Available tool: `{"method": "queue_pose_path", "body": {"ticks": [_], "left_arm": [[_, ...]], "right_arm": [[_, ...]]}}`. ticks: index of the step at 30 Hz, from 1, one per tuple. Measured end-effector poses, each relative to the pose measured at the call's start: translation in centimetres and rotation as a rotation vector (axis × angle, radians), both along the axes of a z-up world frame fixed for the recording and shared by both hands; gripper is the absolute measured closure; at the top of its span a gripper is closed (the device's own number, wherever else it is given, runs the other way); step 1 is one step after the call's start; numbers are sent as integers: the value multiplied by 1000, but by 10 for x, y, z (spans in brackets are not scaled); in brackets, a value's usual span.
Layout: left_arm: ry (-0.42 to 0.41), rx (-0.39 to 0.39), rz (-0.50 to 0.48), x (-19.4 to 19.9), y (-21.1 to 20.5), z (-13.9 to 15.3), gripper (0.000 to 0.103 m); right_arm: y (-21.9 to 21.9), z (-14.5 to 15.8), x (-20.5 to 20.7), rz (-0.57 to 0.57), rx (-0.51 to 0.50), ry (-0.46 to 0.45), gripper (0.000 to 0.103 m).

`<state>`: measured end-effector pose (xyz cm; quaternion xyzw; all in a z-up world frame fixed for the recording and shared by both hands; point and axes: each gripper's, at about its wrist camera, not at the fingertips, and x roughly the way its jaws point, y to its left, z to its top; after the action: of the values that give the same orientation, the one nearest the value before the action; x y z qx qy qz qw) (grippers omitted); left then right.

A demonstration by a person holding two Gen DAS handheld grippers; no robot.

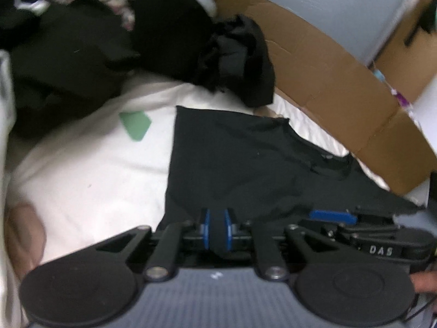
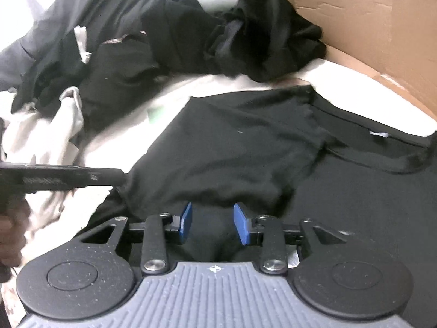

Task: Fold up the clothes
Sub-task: 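Open both grippers and release the black T-shirt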

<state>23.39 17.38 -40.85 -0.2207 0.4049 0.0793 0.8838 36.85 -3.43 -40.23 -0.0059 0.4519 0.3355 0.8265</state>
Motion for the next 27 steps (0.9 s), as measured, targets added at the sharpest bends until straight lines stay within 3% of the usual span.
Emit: {"method": "queue_pose_path", "body": {"ticks": [6, 13, 20, 25, 27], "left_arm": [[65, 86, -14, -2, -5, -21, 88], [128, 112, -24, -29, -1, -27, 84], [57, 108, -25, -29, -3, -3, 85], [18, 97, -68, -10, -16, 2, 85], [10, 93, -81, -3, -20, -1, 85]], "right_arm": [[7, -22, -8, 51, -62, -6, 61], [-2, -24, -33, 168, -155, -9, 59], [-16, -5, -32, 144, -137, -48, 60], [-19, 3, -7, 70, -108, -94, 60], [-18, 3, 4, 50, -101, -106, 65]]}}
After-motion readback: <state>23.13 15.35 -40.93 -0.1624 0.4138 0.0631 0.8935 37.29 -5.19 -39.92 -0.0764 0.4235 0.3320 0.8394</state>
